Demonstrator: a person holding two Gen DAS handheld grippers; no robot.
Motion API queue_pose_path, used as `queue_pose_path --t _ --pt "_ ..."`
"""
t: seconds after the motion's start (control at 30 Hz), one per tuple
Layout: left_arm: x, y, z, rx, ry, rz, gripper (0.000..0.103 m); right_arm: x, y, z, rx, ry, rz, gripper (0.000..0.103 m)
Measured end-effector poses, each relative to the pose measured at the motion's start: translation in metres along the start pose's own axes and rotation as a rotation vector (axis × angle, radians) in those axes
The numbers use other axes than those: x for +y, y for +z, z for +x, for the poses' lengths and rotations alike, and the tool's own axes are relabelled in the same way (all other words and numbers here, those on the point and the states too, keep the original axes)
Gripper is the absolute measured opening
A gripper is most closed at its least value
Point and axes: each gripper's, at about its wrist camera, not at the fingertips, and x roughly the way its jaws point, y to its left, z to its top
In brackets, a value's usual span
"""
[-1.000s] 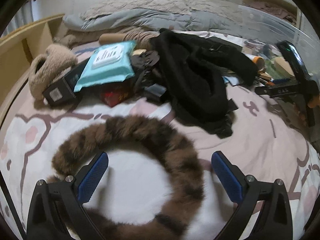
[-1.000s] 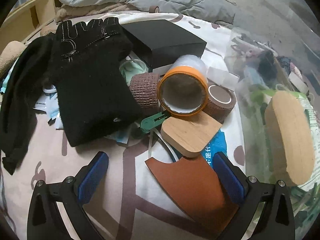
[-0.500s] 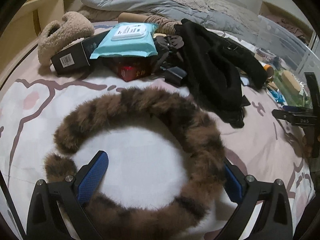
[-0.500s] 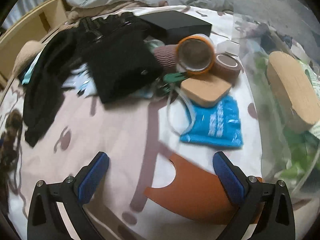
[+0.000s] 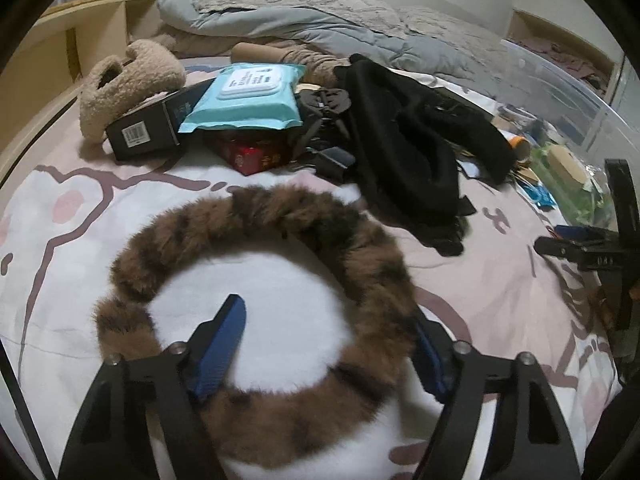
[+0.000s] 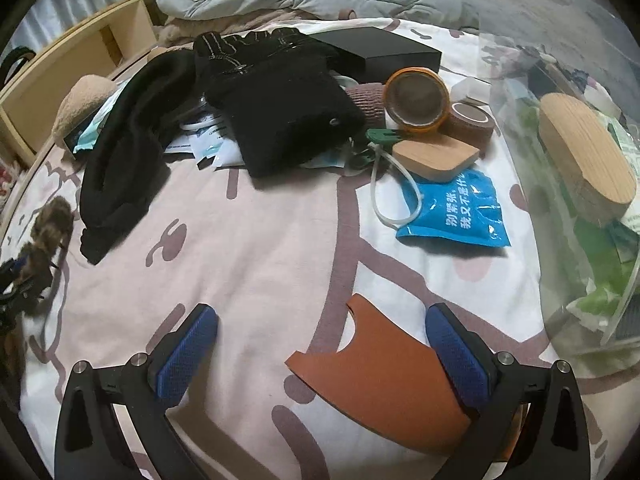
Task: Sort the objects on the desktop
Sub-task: 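Close the left tool on the fur ring while the right tool nears the leather strip, then grasp the brown leather strip with the right tool while the left tool holds the fur ring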
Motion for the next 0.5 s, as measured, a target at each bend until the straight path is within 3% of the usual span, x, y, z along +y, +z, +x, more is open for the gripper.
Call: queue_pose_path --t 0.27,0.43,0.5 --pt "-0.023 -0.003 -0.001 0.006 -0.043 0.106 0.040 -0.023 -0.012 -0.028 -0.056 0.050 0.087 0.103" --pt "-0.032 -0.005 0.000 0.004 -0.048 0.155 0.027 -0.039 -0.019 -0.053 -0.098 0.028 0.159 0.103" --pt "-0.032 -0.005 0.000 0.004 -0.053 0.150 0.026 -0.048 -0.025 -0.056 -0.094 0.013 0.179 0.103"
